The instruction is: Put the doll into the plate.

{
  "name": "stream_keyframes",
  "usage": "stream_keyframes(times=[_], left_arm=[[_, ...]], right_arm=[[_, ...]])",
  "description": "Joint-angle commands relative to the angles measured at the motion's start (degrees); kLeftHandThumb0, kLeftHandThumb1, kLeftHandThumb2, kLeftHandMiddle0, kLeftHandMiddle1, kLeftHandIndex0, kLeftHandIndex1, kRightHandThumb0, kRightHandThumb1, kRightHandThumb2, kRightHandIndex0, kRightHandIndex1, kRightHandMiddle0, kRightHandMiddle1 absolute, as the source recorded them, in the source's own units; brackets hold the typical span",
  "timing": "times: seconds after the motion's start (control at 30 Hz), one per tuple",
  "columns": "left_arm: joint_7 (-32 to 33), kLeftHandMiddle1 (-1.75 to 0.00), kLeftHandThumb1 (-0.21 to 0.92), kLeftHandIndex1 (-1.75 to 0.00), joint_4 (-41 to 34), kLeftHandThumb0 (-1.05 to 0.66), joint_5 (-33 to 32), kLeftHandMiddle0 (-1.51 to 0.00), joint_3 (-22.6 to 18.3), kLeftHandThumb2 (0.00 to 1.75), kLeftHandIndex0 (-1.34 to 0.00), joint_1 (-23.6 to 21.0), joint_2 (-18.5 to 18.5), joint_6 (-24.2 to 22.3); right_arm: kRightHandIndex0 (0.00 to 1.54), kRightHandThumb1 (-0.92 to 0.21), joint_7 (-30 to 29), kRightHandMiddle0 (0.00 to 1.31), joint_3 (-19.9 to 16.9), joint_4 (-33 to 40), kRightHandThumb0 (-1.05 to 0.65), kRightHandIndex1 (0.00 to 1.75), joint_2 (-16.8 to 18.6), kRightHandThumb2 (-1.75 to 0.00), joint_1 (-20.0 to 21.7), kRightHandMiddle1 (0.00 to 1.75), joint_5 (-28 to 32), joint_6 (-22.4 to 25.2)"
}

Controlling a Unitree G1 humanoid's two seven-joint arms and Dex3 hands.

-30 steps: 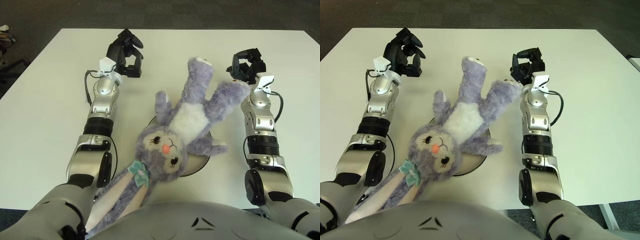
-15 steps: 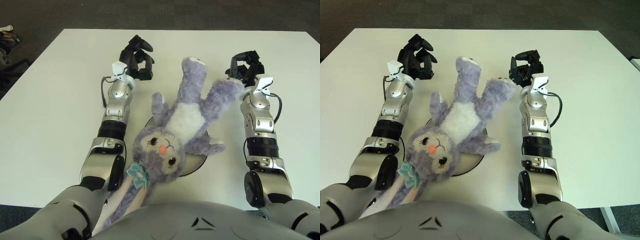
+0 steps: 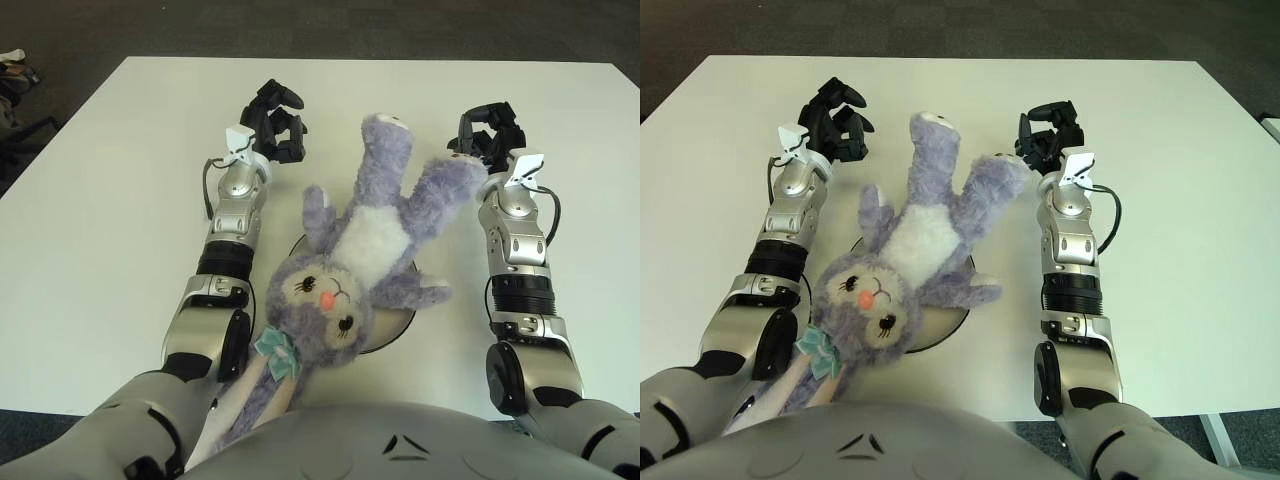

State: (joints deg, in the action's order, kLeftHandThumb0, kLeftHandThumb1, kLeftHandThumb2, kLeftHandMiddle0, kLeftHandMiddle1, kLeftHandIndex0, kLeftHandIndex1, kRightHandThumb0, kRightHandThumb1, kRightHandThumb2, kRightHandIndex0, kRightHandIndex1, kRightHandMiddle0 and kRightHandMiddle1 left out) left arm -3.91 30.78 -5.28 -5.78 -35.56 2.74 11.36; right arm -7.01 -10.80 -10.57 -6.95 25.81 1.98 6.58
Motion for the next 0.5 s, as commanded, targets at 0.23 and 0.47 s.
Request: stream_keyframes(times=[0.23,0.47], left_arm=[[1.3,-1.75,0.27,-1.74,2.6,-0.01,0.5,-0.53,-0.4,1.37,-0.52,0.4,-0.1,1.6],[2.5,-1.75,0.27,-1.74,2.4,-0.01,0.5,-0.54,-0.8,1.38,-0.52,1.7,-0.5,1.6]], right_arm=[[0.4,-0.75,0.2,0.14,-0.3,0.7,-0.01,1.58,0.7,-0.72,-0.9,1.72,0.9,0.8],[0.39,-0.76,0.6,0.14,-0.4,0.5,-0.01,1.57,0.7,-0.72,-1.3,1.74,1.4,0.6]])
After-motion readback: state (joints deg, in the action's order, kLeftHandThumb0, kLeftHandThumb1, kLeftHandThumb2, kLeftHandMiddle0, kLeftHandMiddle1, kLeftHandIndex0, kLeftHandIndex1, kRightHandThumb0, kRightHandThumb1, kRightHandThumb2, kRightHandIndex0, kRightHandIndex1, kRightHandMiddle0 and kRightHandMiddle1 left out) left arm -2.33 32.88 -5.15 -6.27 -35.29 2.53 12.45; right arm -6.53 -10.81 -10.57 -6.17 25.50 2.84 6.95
